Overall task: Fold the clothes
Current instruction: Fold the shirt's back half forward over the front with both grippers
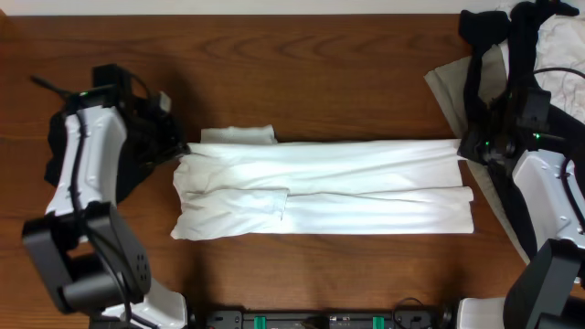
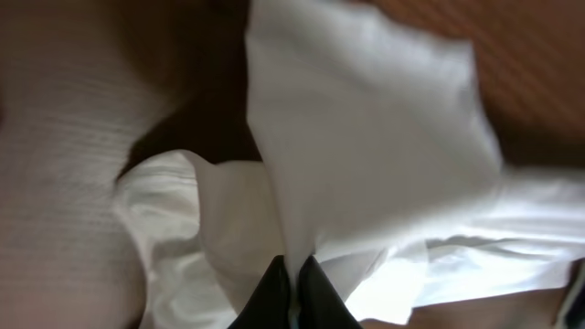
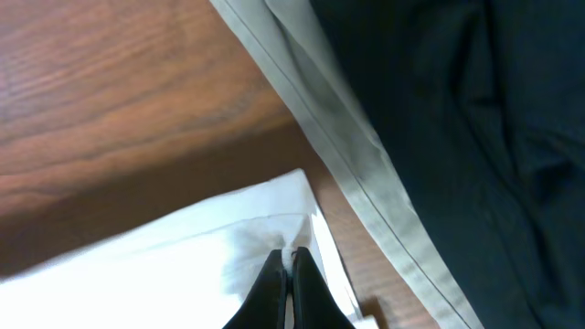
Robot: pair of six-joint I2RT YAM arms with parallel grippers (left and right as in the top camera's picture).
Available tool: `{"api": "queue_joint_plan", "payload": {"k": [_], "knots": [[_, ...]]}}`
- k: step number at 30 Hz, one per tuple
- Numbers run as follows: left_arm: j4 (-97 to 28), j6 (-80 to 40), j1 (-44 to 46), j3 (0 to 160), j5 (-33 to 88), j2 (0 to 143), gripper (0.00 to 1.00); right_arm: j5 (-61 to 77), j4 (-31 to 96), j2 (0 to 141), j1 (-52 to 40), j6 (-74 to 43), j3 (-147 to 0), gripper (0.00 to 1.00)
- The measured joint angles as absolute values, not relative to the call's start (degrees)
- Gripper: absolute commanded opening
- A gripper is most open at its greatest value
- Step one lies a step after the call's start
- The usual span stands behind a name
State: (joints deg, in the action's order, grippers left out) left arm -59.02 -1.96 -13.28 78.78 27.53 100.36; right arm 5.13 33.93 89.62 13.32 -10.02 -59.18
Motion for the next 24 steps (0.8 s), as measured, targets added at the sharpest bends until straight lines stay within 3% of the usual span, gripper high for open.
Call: {"api": "queue_joint_plan", "payload": {"k": [17,24], "knots": [[-73.43,-1.04,-14.52,78.78,30.68,98.15,0.06,-0.01,44.51,89.6,13.52,-10.07,-59.18,0.02],[-77.8,-0.38,-14.52,78.78,25.67,98.15,0.06,-1.52,48.8,89.6,15.84,-10.5,-59.18,0.04]]}}
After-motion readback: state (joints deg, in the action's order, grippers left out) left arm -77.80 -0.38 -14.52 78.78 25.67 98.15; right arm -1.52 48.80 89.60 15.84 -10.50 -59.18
